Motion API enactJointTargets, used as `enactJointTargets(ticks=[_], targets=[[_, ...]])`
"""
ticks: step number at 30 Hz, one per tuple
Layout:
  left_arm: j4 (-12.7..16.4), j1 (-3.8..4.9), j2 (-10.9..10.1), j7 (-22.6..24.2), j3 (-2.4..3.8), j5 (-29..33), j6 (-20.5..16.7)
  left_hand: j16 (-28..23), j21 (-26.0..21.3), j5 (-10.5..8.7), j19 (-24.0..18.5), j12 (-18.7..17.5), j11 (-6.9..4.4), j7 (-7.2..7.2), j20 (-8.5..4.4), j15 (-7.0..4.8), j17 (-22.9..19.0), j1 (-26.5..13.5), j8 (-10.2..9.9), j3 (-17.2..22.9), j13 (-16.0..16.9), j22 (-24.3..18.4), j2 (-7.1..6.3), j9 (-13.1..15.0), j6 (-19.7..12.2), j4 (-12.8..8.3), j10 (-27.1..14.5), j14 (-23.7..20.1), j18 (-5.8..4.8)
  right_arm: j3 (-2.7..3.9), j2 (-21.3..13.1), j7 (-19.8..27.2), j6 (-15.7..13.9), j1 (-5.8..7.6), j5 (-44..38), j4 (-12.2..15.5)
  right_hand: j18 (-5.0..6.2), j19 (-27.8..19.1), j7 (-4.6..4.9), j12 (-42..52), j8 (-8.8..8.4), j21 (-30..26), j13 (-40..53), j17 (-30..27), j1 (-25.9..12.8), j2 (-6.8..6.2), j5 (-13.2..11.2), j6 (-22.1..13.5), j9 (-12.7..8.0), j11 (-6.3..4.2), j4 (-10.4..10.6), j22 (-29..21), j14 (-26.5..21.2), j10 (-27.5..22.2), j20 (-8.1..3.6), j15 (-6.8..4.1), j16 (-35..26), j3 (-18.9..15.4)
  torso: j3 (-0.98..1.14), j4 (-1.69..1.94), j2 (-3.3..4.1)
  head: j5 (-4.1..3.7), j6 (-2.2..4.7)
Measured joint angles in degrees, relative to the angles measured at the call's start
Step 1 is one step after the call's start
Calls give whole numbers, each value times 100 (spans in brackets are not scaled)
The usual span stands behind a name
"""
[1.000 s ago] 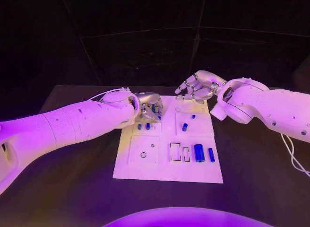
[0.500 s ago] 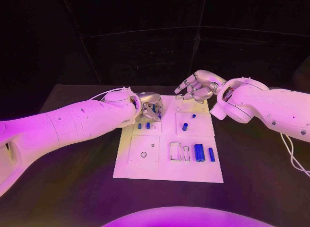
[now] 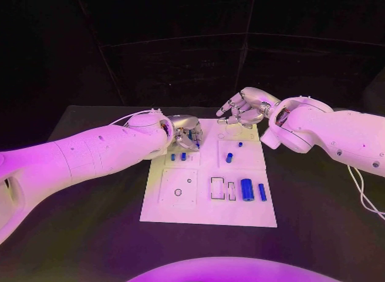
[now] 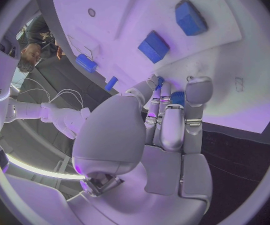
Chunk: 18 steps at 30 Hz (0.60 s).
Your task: Assemble the parts on the task board
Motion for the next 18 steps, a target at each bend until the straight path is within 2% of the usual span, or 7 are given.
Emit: enactJointTargets(ticks=[4, 5, 9, 12, 15, 18], targets=[[174, -21, -138, 29, -1, 13, -89, 0, 59, 0, 19, -28, 3, 21, -19, 0, -50, 0, -13, 106, 6, 57, 0, -8, 33, -45, 37, 0, 0, 0, -9, 0, 0, 0, 0, 0, 0, 0, 0, 0, 0, 0, 0, 0, 0, 0, 0, 0, 0, 0, 0, 0, 0, 0, 0, 0, 0, 0, -1, 2, -2, -8, 3], [241, -25, -185, 39, 15, 25, -118, 0, 64, 0, 21, -29, 2, 21, -21, 0, -62, 0, -13, 117, 7, 65, 0, -8, 33, -56, 38, 0, 0, 0, -11, 0, 0, 0, -1, 0, 0, 0, 0, 0, 0, 0, 0, 0, 0, 0, 0, 0, 0, 0, 0, 0, 0, 0, 0, 0, 0, 0, -1, 5, -4, -8, 5], [423, -24, -316, 62, 156, 89, -218, 0, 64, -1, 22, -50, -18, 15, -22, 0, -92, -16, -28, 152, 9, 74, -17, -11, 62, -59, 58, 0, 0, 0, -11, 0, -1, 0, -1, 0, -1, 0, 0, 0, 0, 0, 0, 0, 0, 0, 0, 0, 0, 0, 0, 0, 0, 0, 0, 0, 0, 0, -1, 9, -5, -4, 16], [548, -20, -410, 74, 239, 144, -276, 0, 63, -1, 22, -50, -18, 21, -22, 0, -100, -27, -41, 164, 9, 80, -27, -11, 74, -70, 59, 0, 1, 0, -14, 1, -1, 0, -1, -4, 0, 0, 0, 0, 0, 0, 0, 0, 0, 0, 0, 0, 0, 0, 0, 0, 0, 0, 0, 0, 0, 0, -2, 9, -5, -3, 24], [654, -16, -530, 79, 314, 199, -313, 0, 106, -1, 22, -77, 3, 21, -22, 0, -121, -46, -41, 220, 9, 114, -47, -12, 74, -79, 79, 0, 0, 0, -15, 2, -1, 0, -1, -7, -1, 0, 0, 0, 0, 0, 0, -1, 0, 0, 0, 0, 0, 0, 0, 1, 0, 0, 0, 0, 0, 0, -4, 10, -5, -3, 30], [737, -13, -657, 77, 357, 261, -321, 0, 128, -1, 22, -77, 3, 22, -22, 0, -123, -56, -41, 222, 9, 134, -57, -13, 74, -81, 79, 0, 1, 0, -15, 2, -1, 0, -1, -12, 0, 0, 0, 0, 0, 0, 1, 1, 0, 0, 0, 0, 0, 0, 0, 1, 0, 0, 0, 0, 0, 0, -4, 10, -5, -4, 36]])
